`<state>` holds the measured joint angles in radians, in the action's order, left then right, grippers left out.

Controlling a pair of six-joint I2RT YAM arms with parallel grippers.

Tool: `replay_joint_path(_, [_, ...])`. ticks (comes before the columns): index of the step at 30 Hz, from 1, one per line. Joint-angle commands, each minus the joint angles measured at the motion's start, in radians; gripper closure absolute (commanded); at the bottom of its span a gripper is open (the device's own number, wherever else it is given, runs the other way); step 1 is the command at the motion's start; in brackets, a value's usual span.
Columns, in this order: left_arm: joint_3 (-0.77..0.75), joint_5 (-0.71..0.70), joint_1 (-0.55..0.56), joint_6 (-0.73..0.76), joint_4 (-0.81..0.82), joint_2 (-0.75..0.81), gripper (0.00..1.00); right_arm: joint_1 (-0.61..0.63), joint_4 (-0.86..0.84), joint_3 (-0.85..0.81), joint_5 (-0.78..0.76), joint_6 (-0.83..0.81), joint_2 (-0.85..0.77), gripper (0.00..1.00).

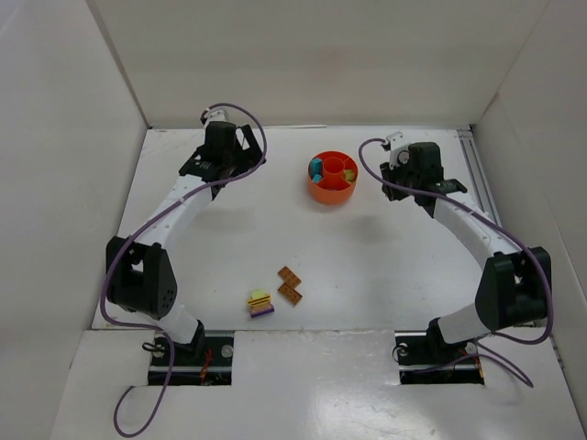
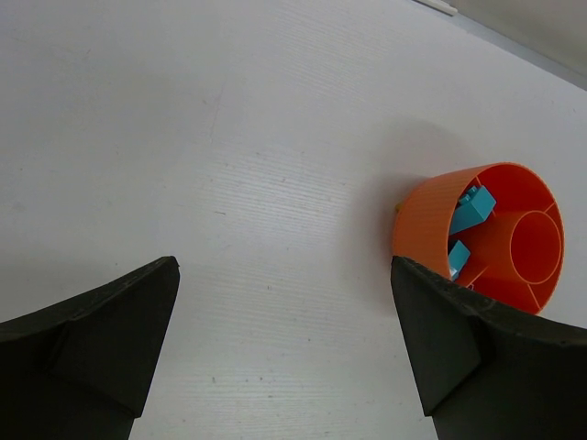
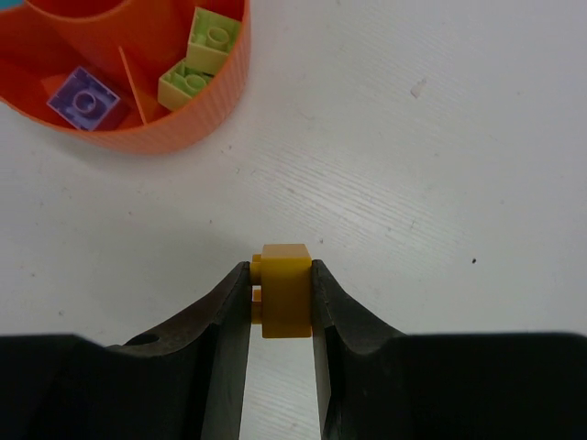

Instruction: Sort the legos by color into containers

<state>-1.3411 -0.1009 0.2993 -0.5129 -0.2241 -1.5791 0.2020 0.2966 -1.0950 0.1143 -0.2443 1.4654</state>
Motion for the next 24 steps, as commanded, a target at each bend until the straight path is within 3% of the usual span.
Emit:
replay_joint_path(1, [0.039, 0.007, -0.006, -0.003, 0.029, 0.082, 0.01, 0.033, -0.091, -0.091, 0.045, -0.009, 0.033, 0.87])
replay_joint_path(10, [0.094, 0.017, -0.006, -0.012, 0.029, 0.123, 0.01, 0.1, -0.126, -0.368, 0.166, -0.053, 0.26, 0.87])
replay_joint_path(19, [0.085, 0.006, -0.006, -0.021, -0.032, 0.123, 0.01, 0.122, -0.126, -0.708, 0.189, -0.124, 0.53, 0.87])
replay_joint_path(24, [0.063, -0.006, -0.006, -0.012, -0.064, 0.123, 0.01, 0.122, -0.051, -0.858, 0.222, -0.162, 0.641, 0.85])
